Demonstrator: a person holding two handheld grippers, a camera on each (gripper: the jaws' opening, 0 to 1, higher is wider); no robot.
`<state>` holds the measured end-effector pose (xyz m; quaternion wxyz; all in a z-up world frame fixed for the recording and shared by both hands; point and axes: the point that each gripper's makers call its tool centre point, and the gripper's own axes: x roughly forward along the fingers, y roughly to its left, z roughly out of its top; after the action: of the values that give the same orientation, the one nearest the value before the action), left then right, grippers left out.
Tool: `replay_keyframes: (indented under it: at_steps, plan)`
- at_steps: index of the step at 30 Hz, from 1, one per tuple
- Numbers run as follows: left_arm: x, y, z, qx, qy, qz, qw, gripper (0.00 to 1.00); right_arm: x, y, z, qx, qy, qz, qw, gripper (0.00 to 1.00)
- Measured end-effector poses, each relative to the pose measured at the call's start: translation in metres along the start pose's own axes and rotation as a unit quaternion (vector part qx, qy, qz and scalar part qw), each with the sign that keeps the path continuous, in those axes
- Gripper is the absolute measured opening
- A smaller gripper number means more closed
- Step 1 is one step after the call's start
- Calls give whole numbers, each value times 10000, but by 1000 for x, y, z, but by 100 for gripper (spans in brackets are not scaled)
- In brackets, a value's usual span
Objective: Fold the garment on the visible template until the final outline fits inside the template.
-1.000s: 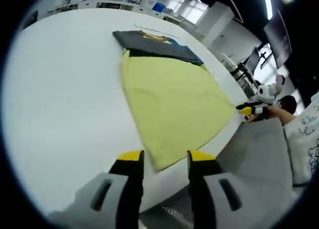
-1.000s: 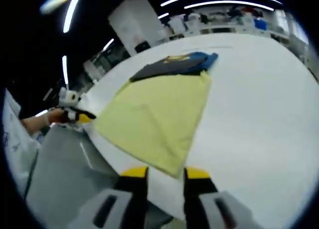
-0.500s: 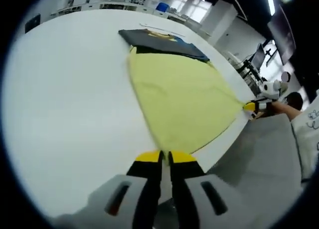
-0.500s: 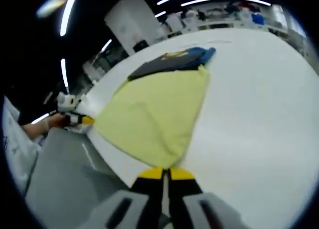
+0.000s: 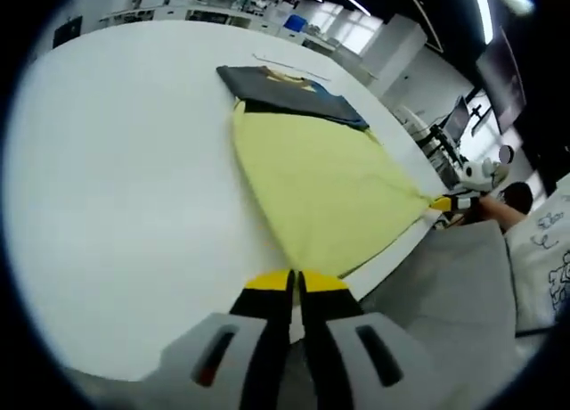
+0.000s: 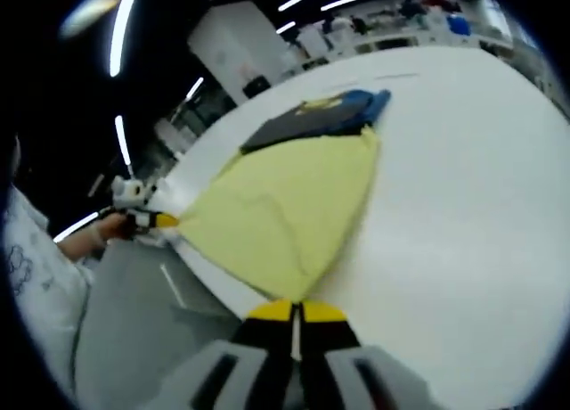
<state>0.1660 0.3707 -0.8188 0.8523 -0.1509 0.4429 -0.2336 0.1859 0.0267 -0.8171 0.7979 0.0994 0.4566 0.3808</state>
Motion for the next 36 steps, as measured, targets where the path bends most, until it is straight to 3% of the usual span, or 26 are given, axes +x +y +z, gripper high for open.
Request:
replay_keyframes:
  at_steps: [5,14,24,29,36]
  plan:
    - [-14,-14,1,-167,-26,-227,9996,0,-15,13,1,231,-164,91,9996,0]
    - [-36,-34,0,-122,-3,-417,9991,0,-43,33,1,615,-440,337,9966,0]
    - [-44,-36,-4,-49,114,-472,9988,0,-47,35,-2,805,-354,413,9953,0]
    - [-49,-40,22,-171,-175,-605,9979,0,-54,36,22,945,-598,513,9924,0]
    - [-52,-31,82,207,-556,-530,9968,0,-62,45,81,879,-1087,719,9876,0]
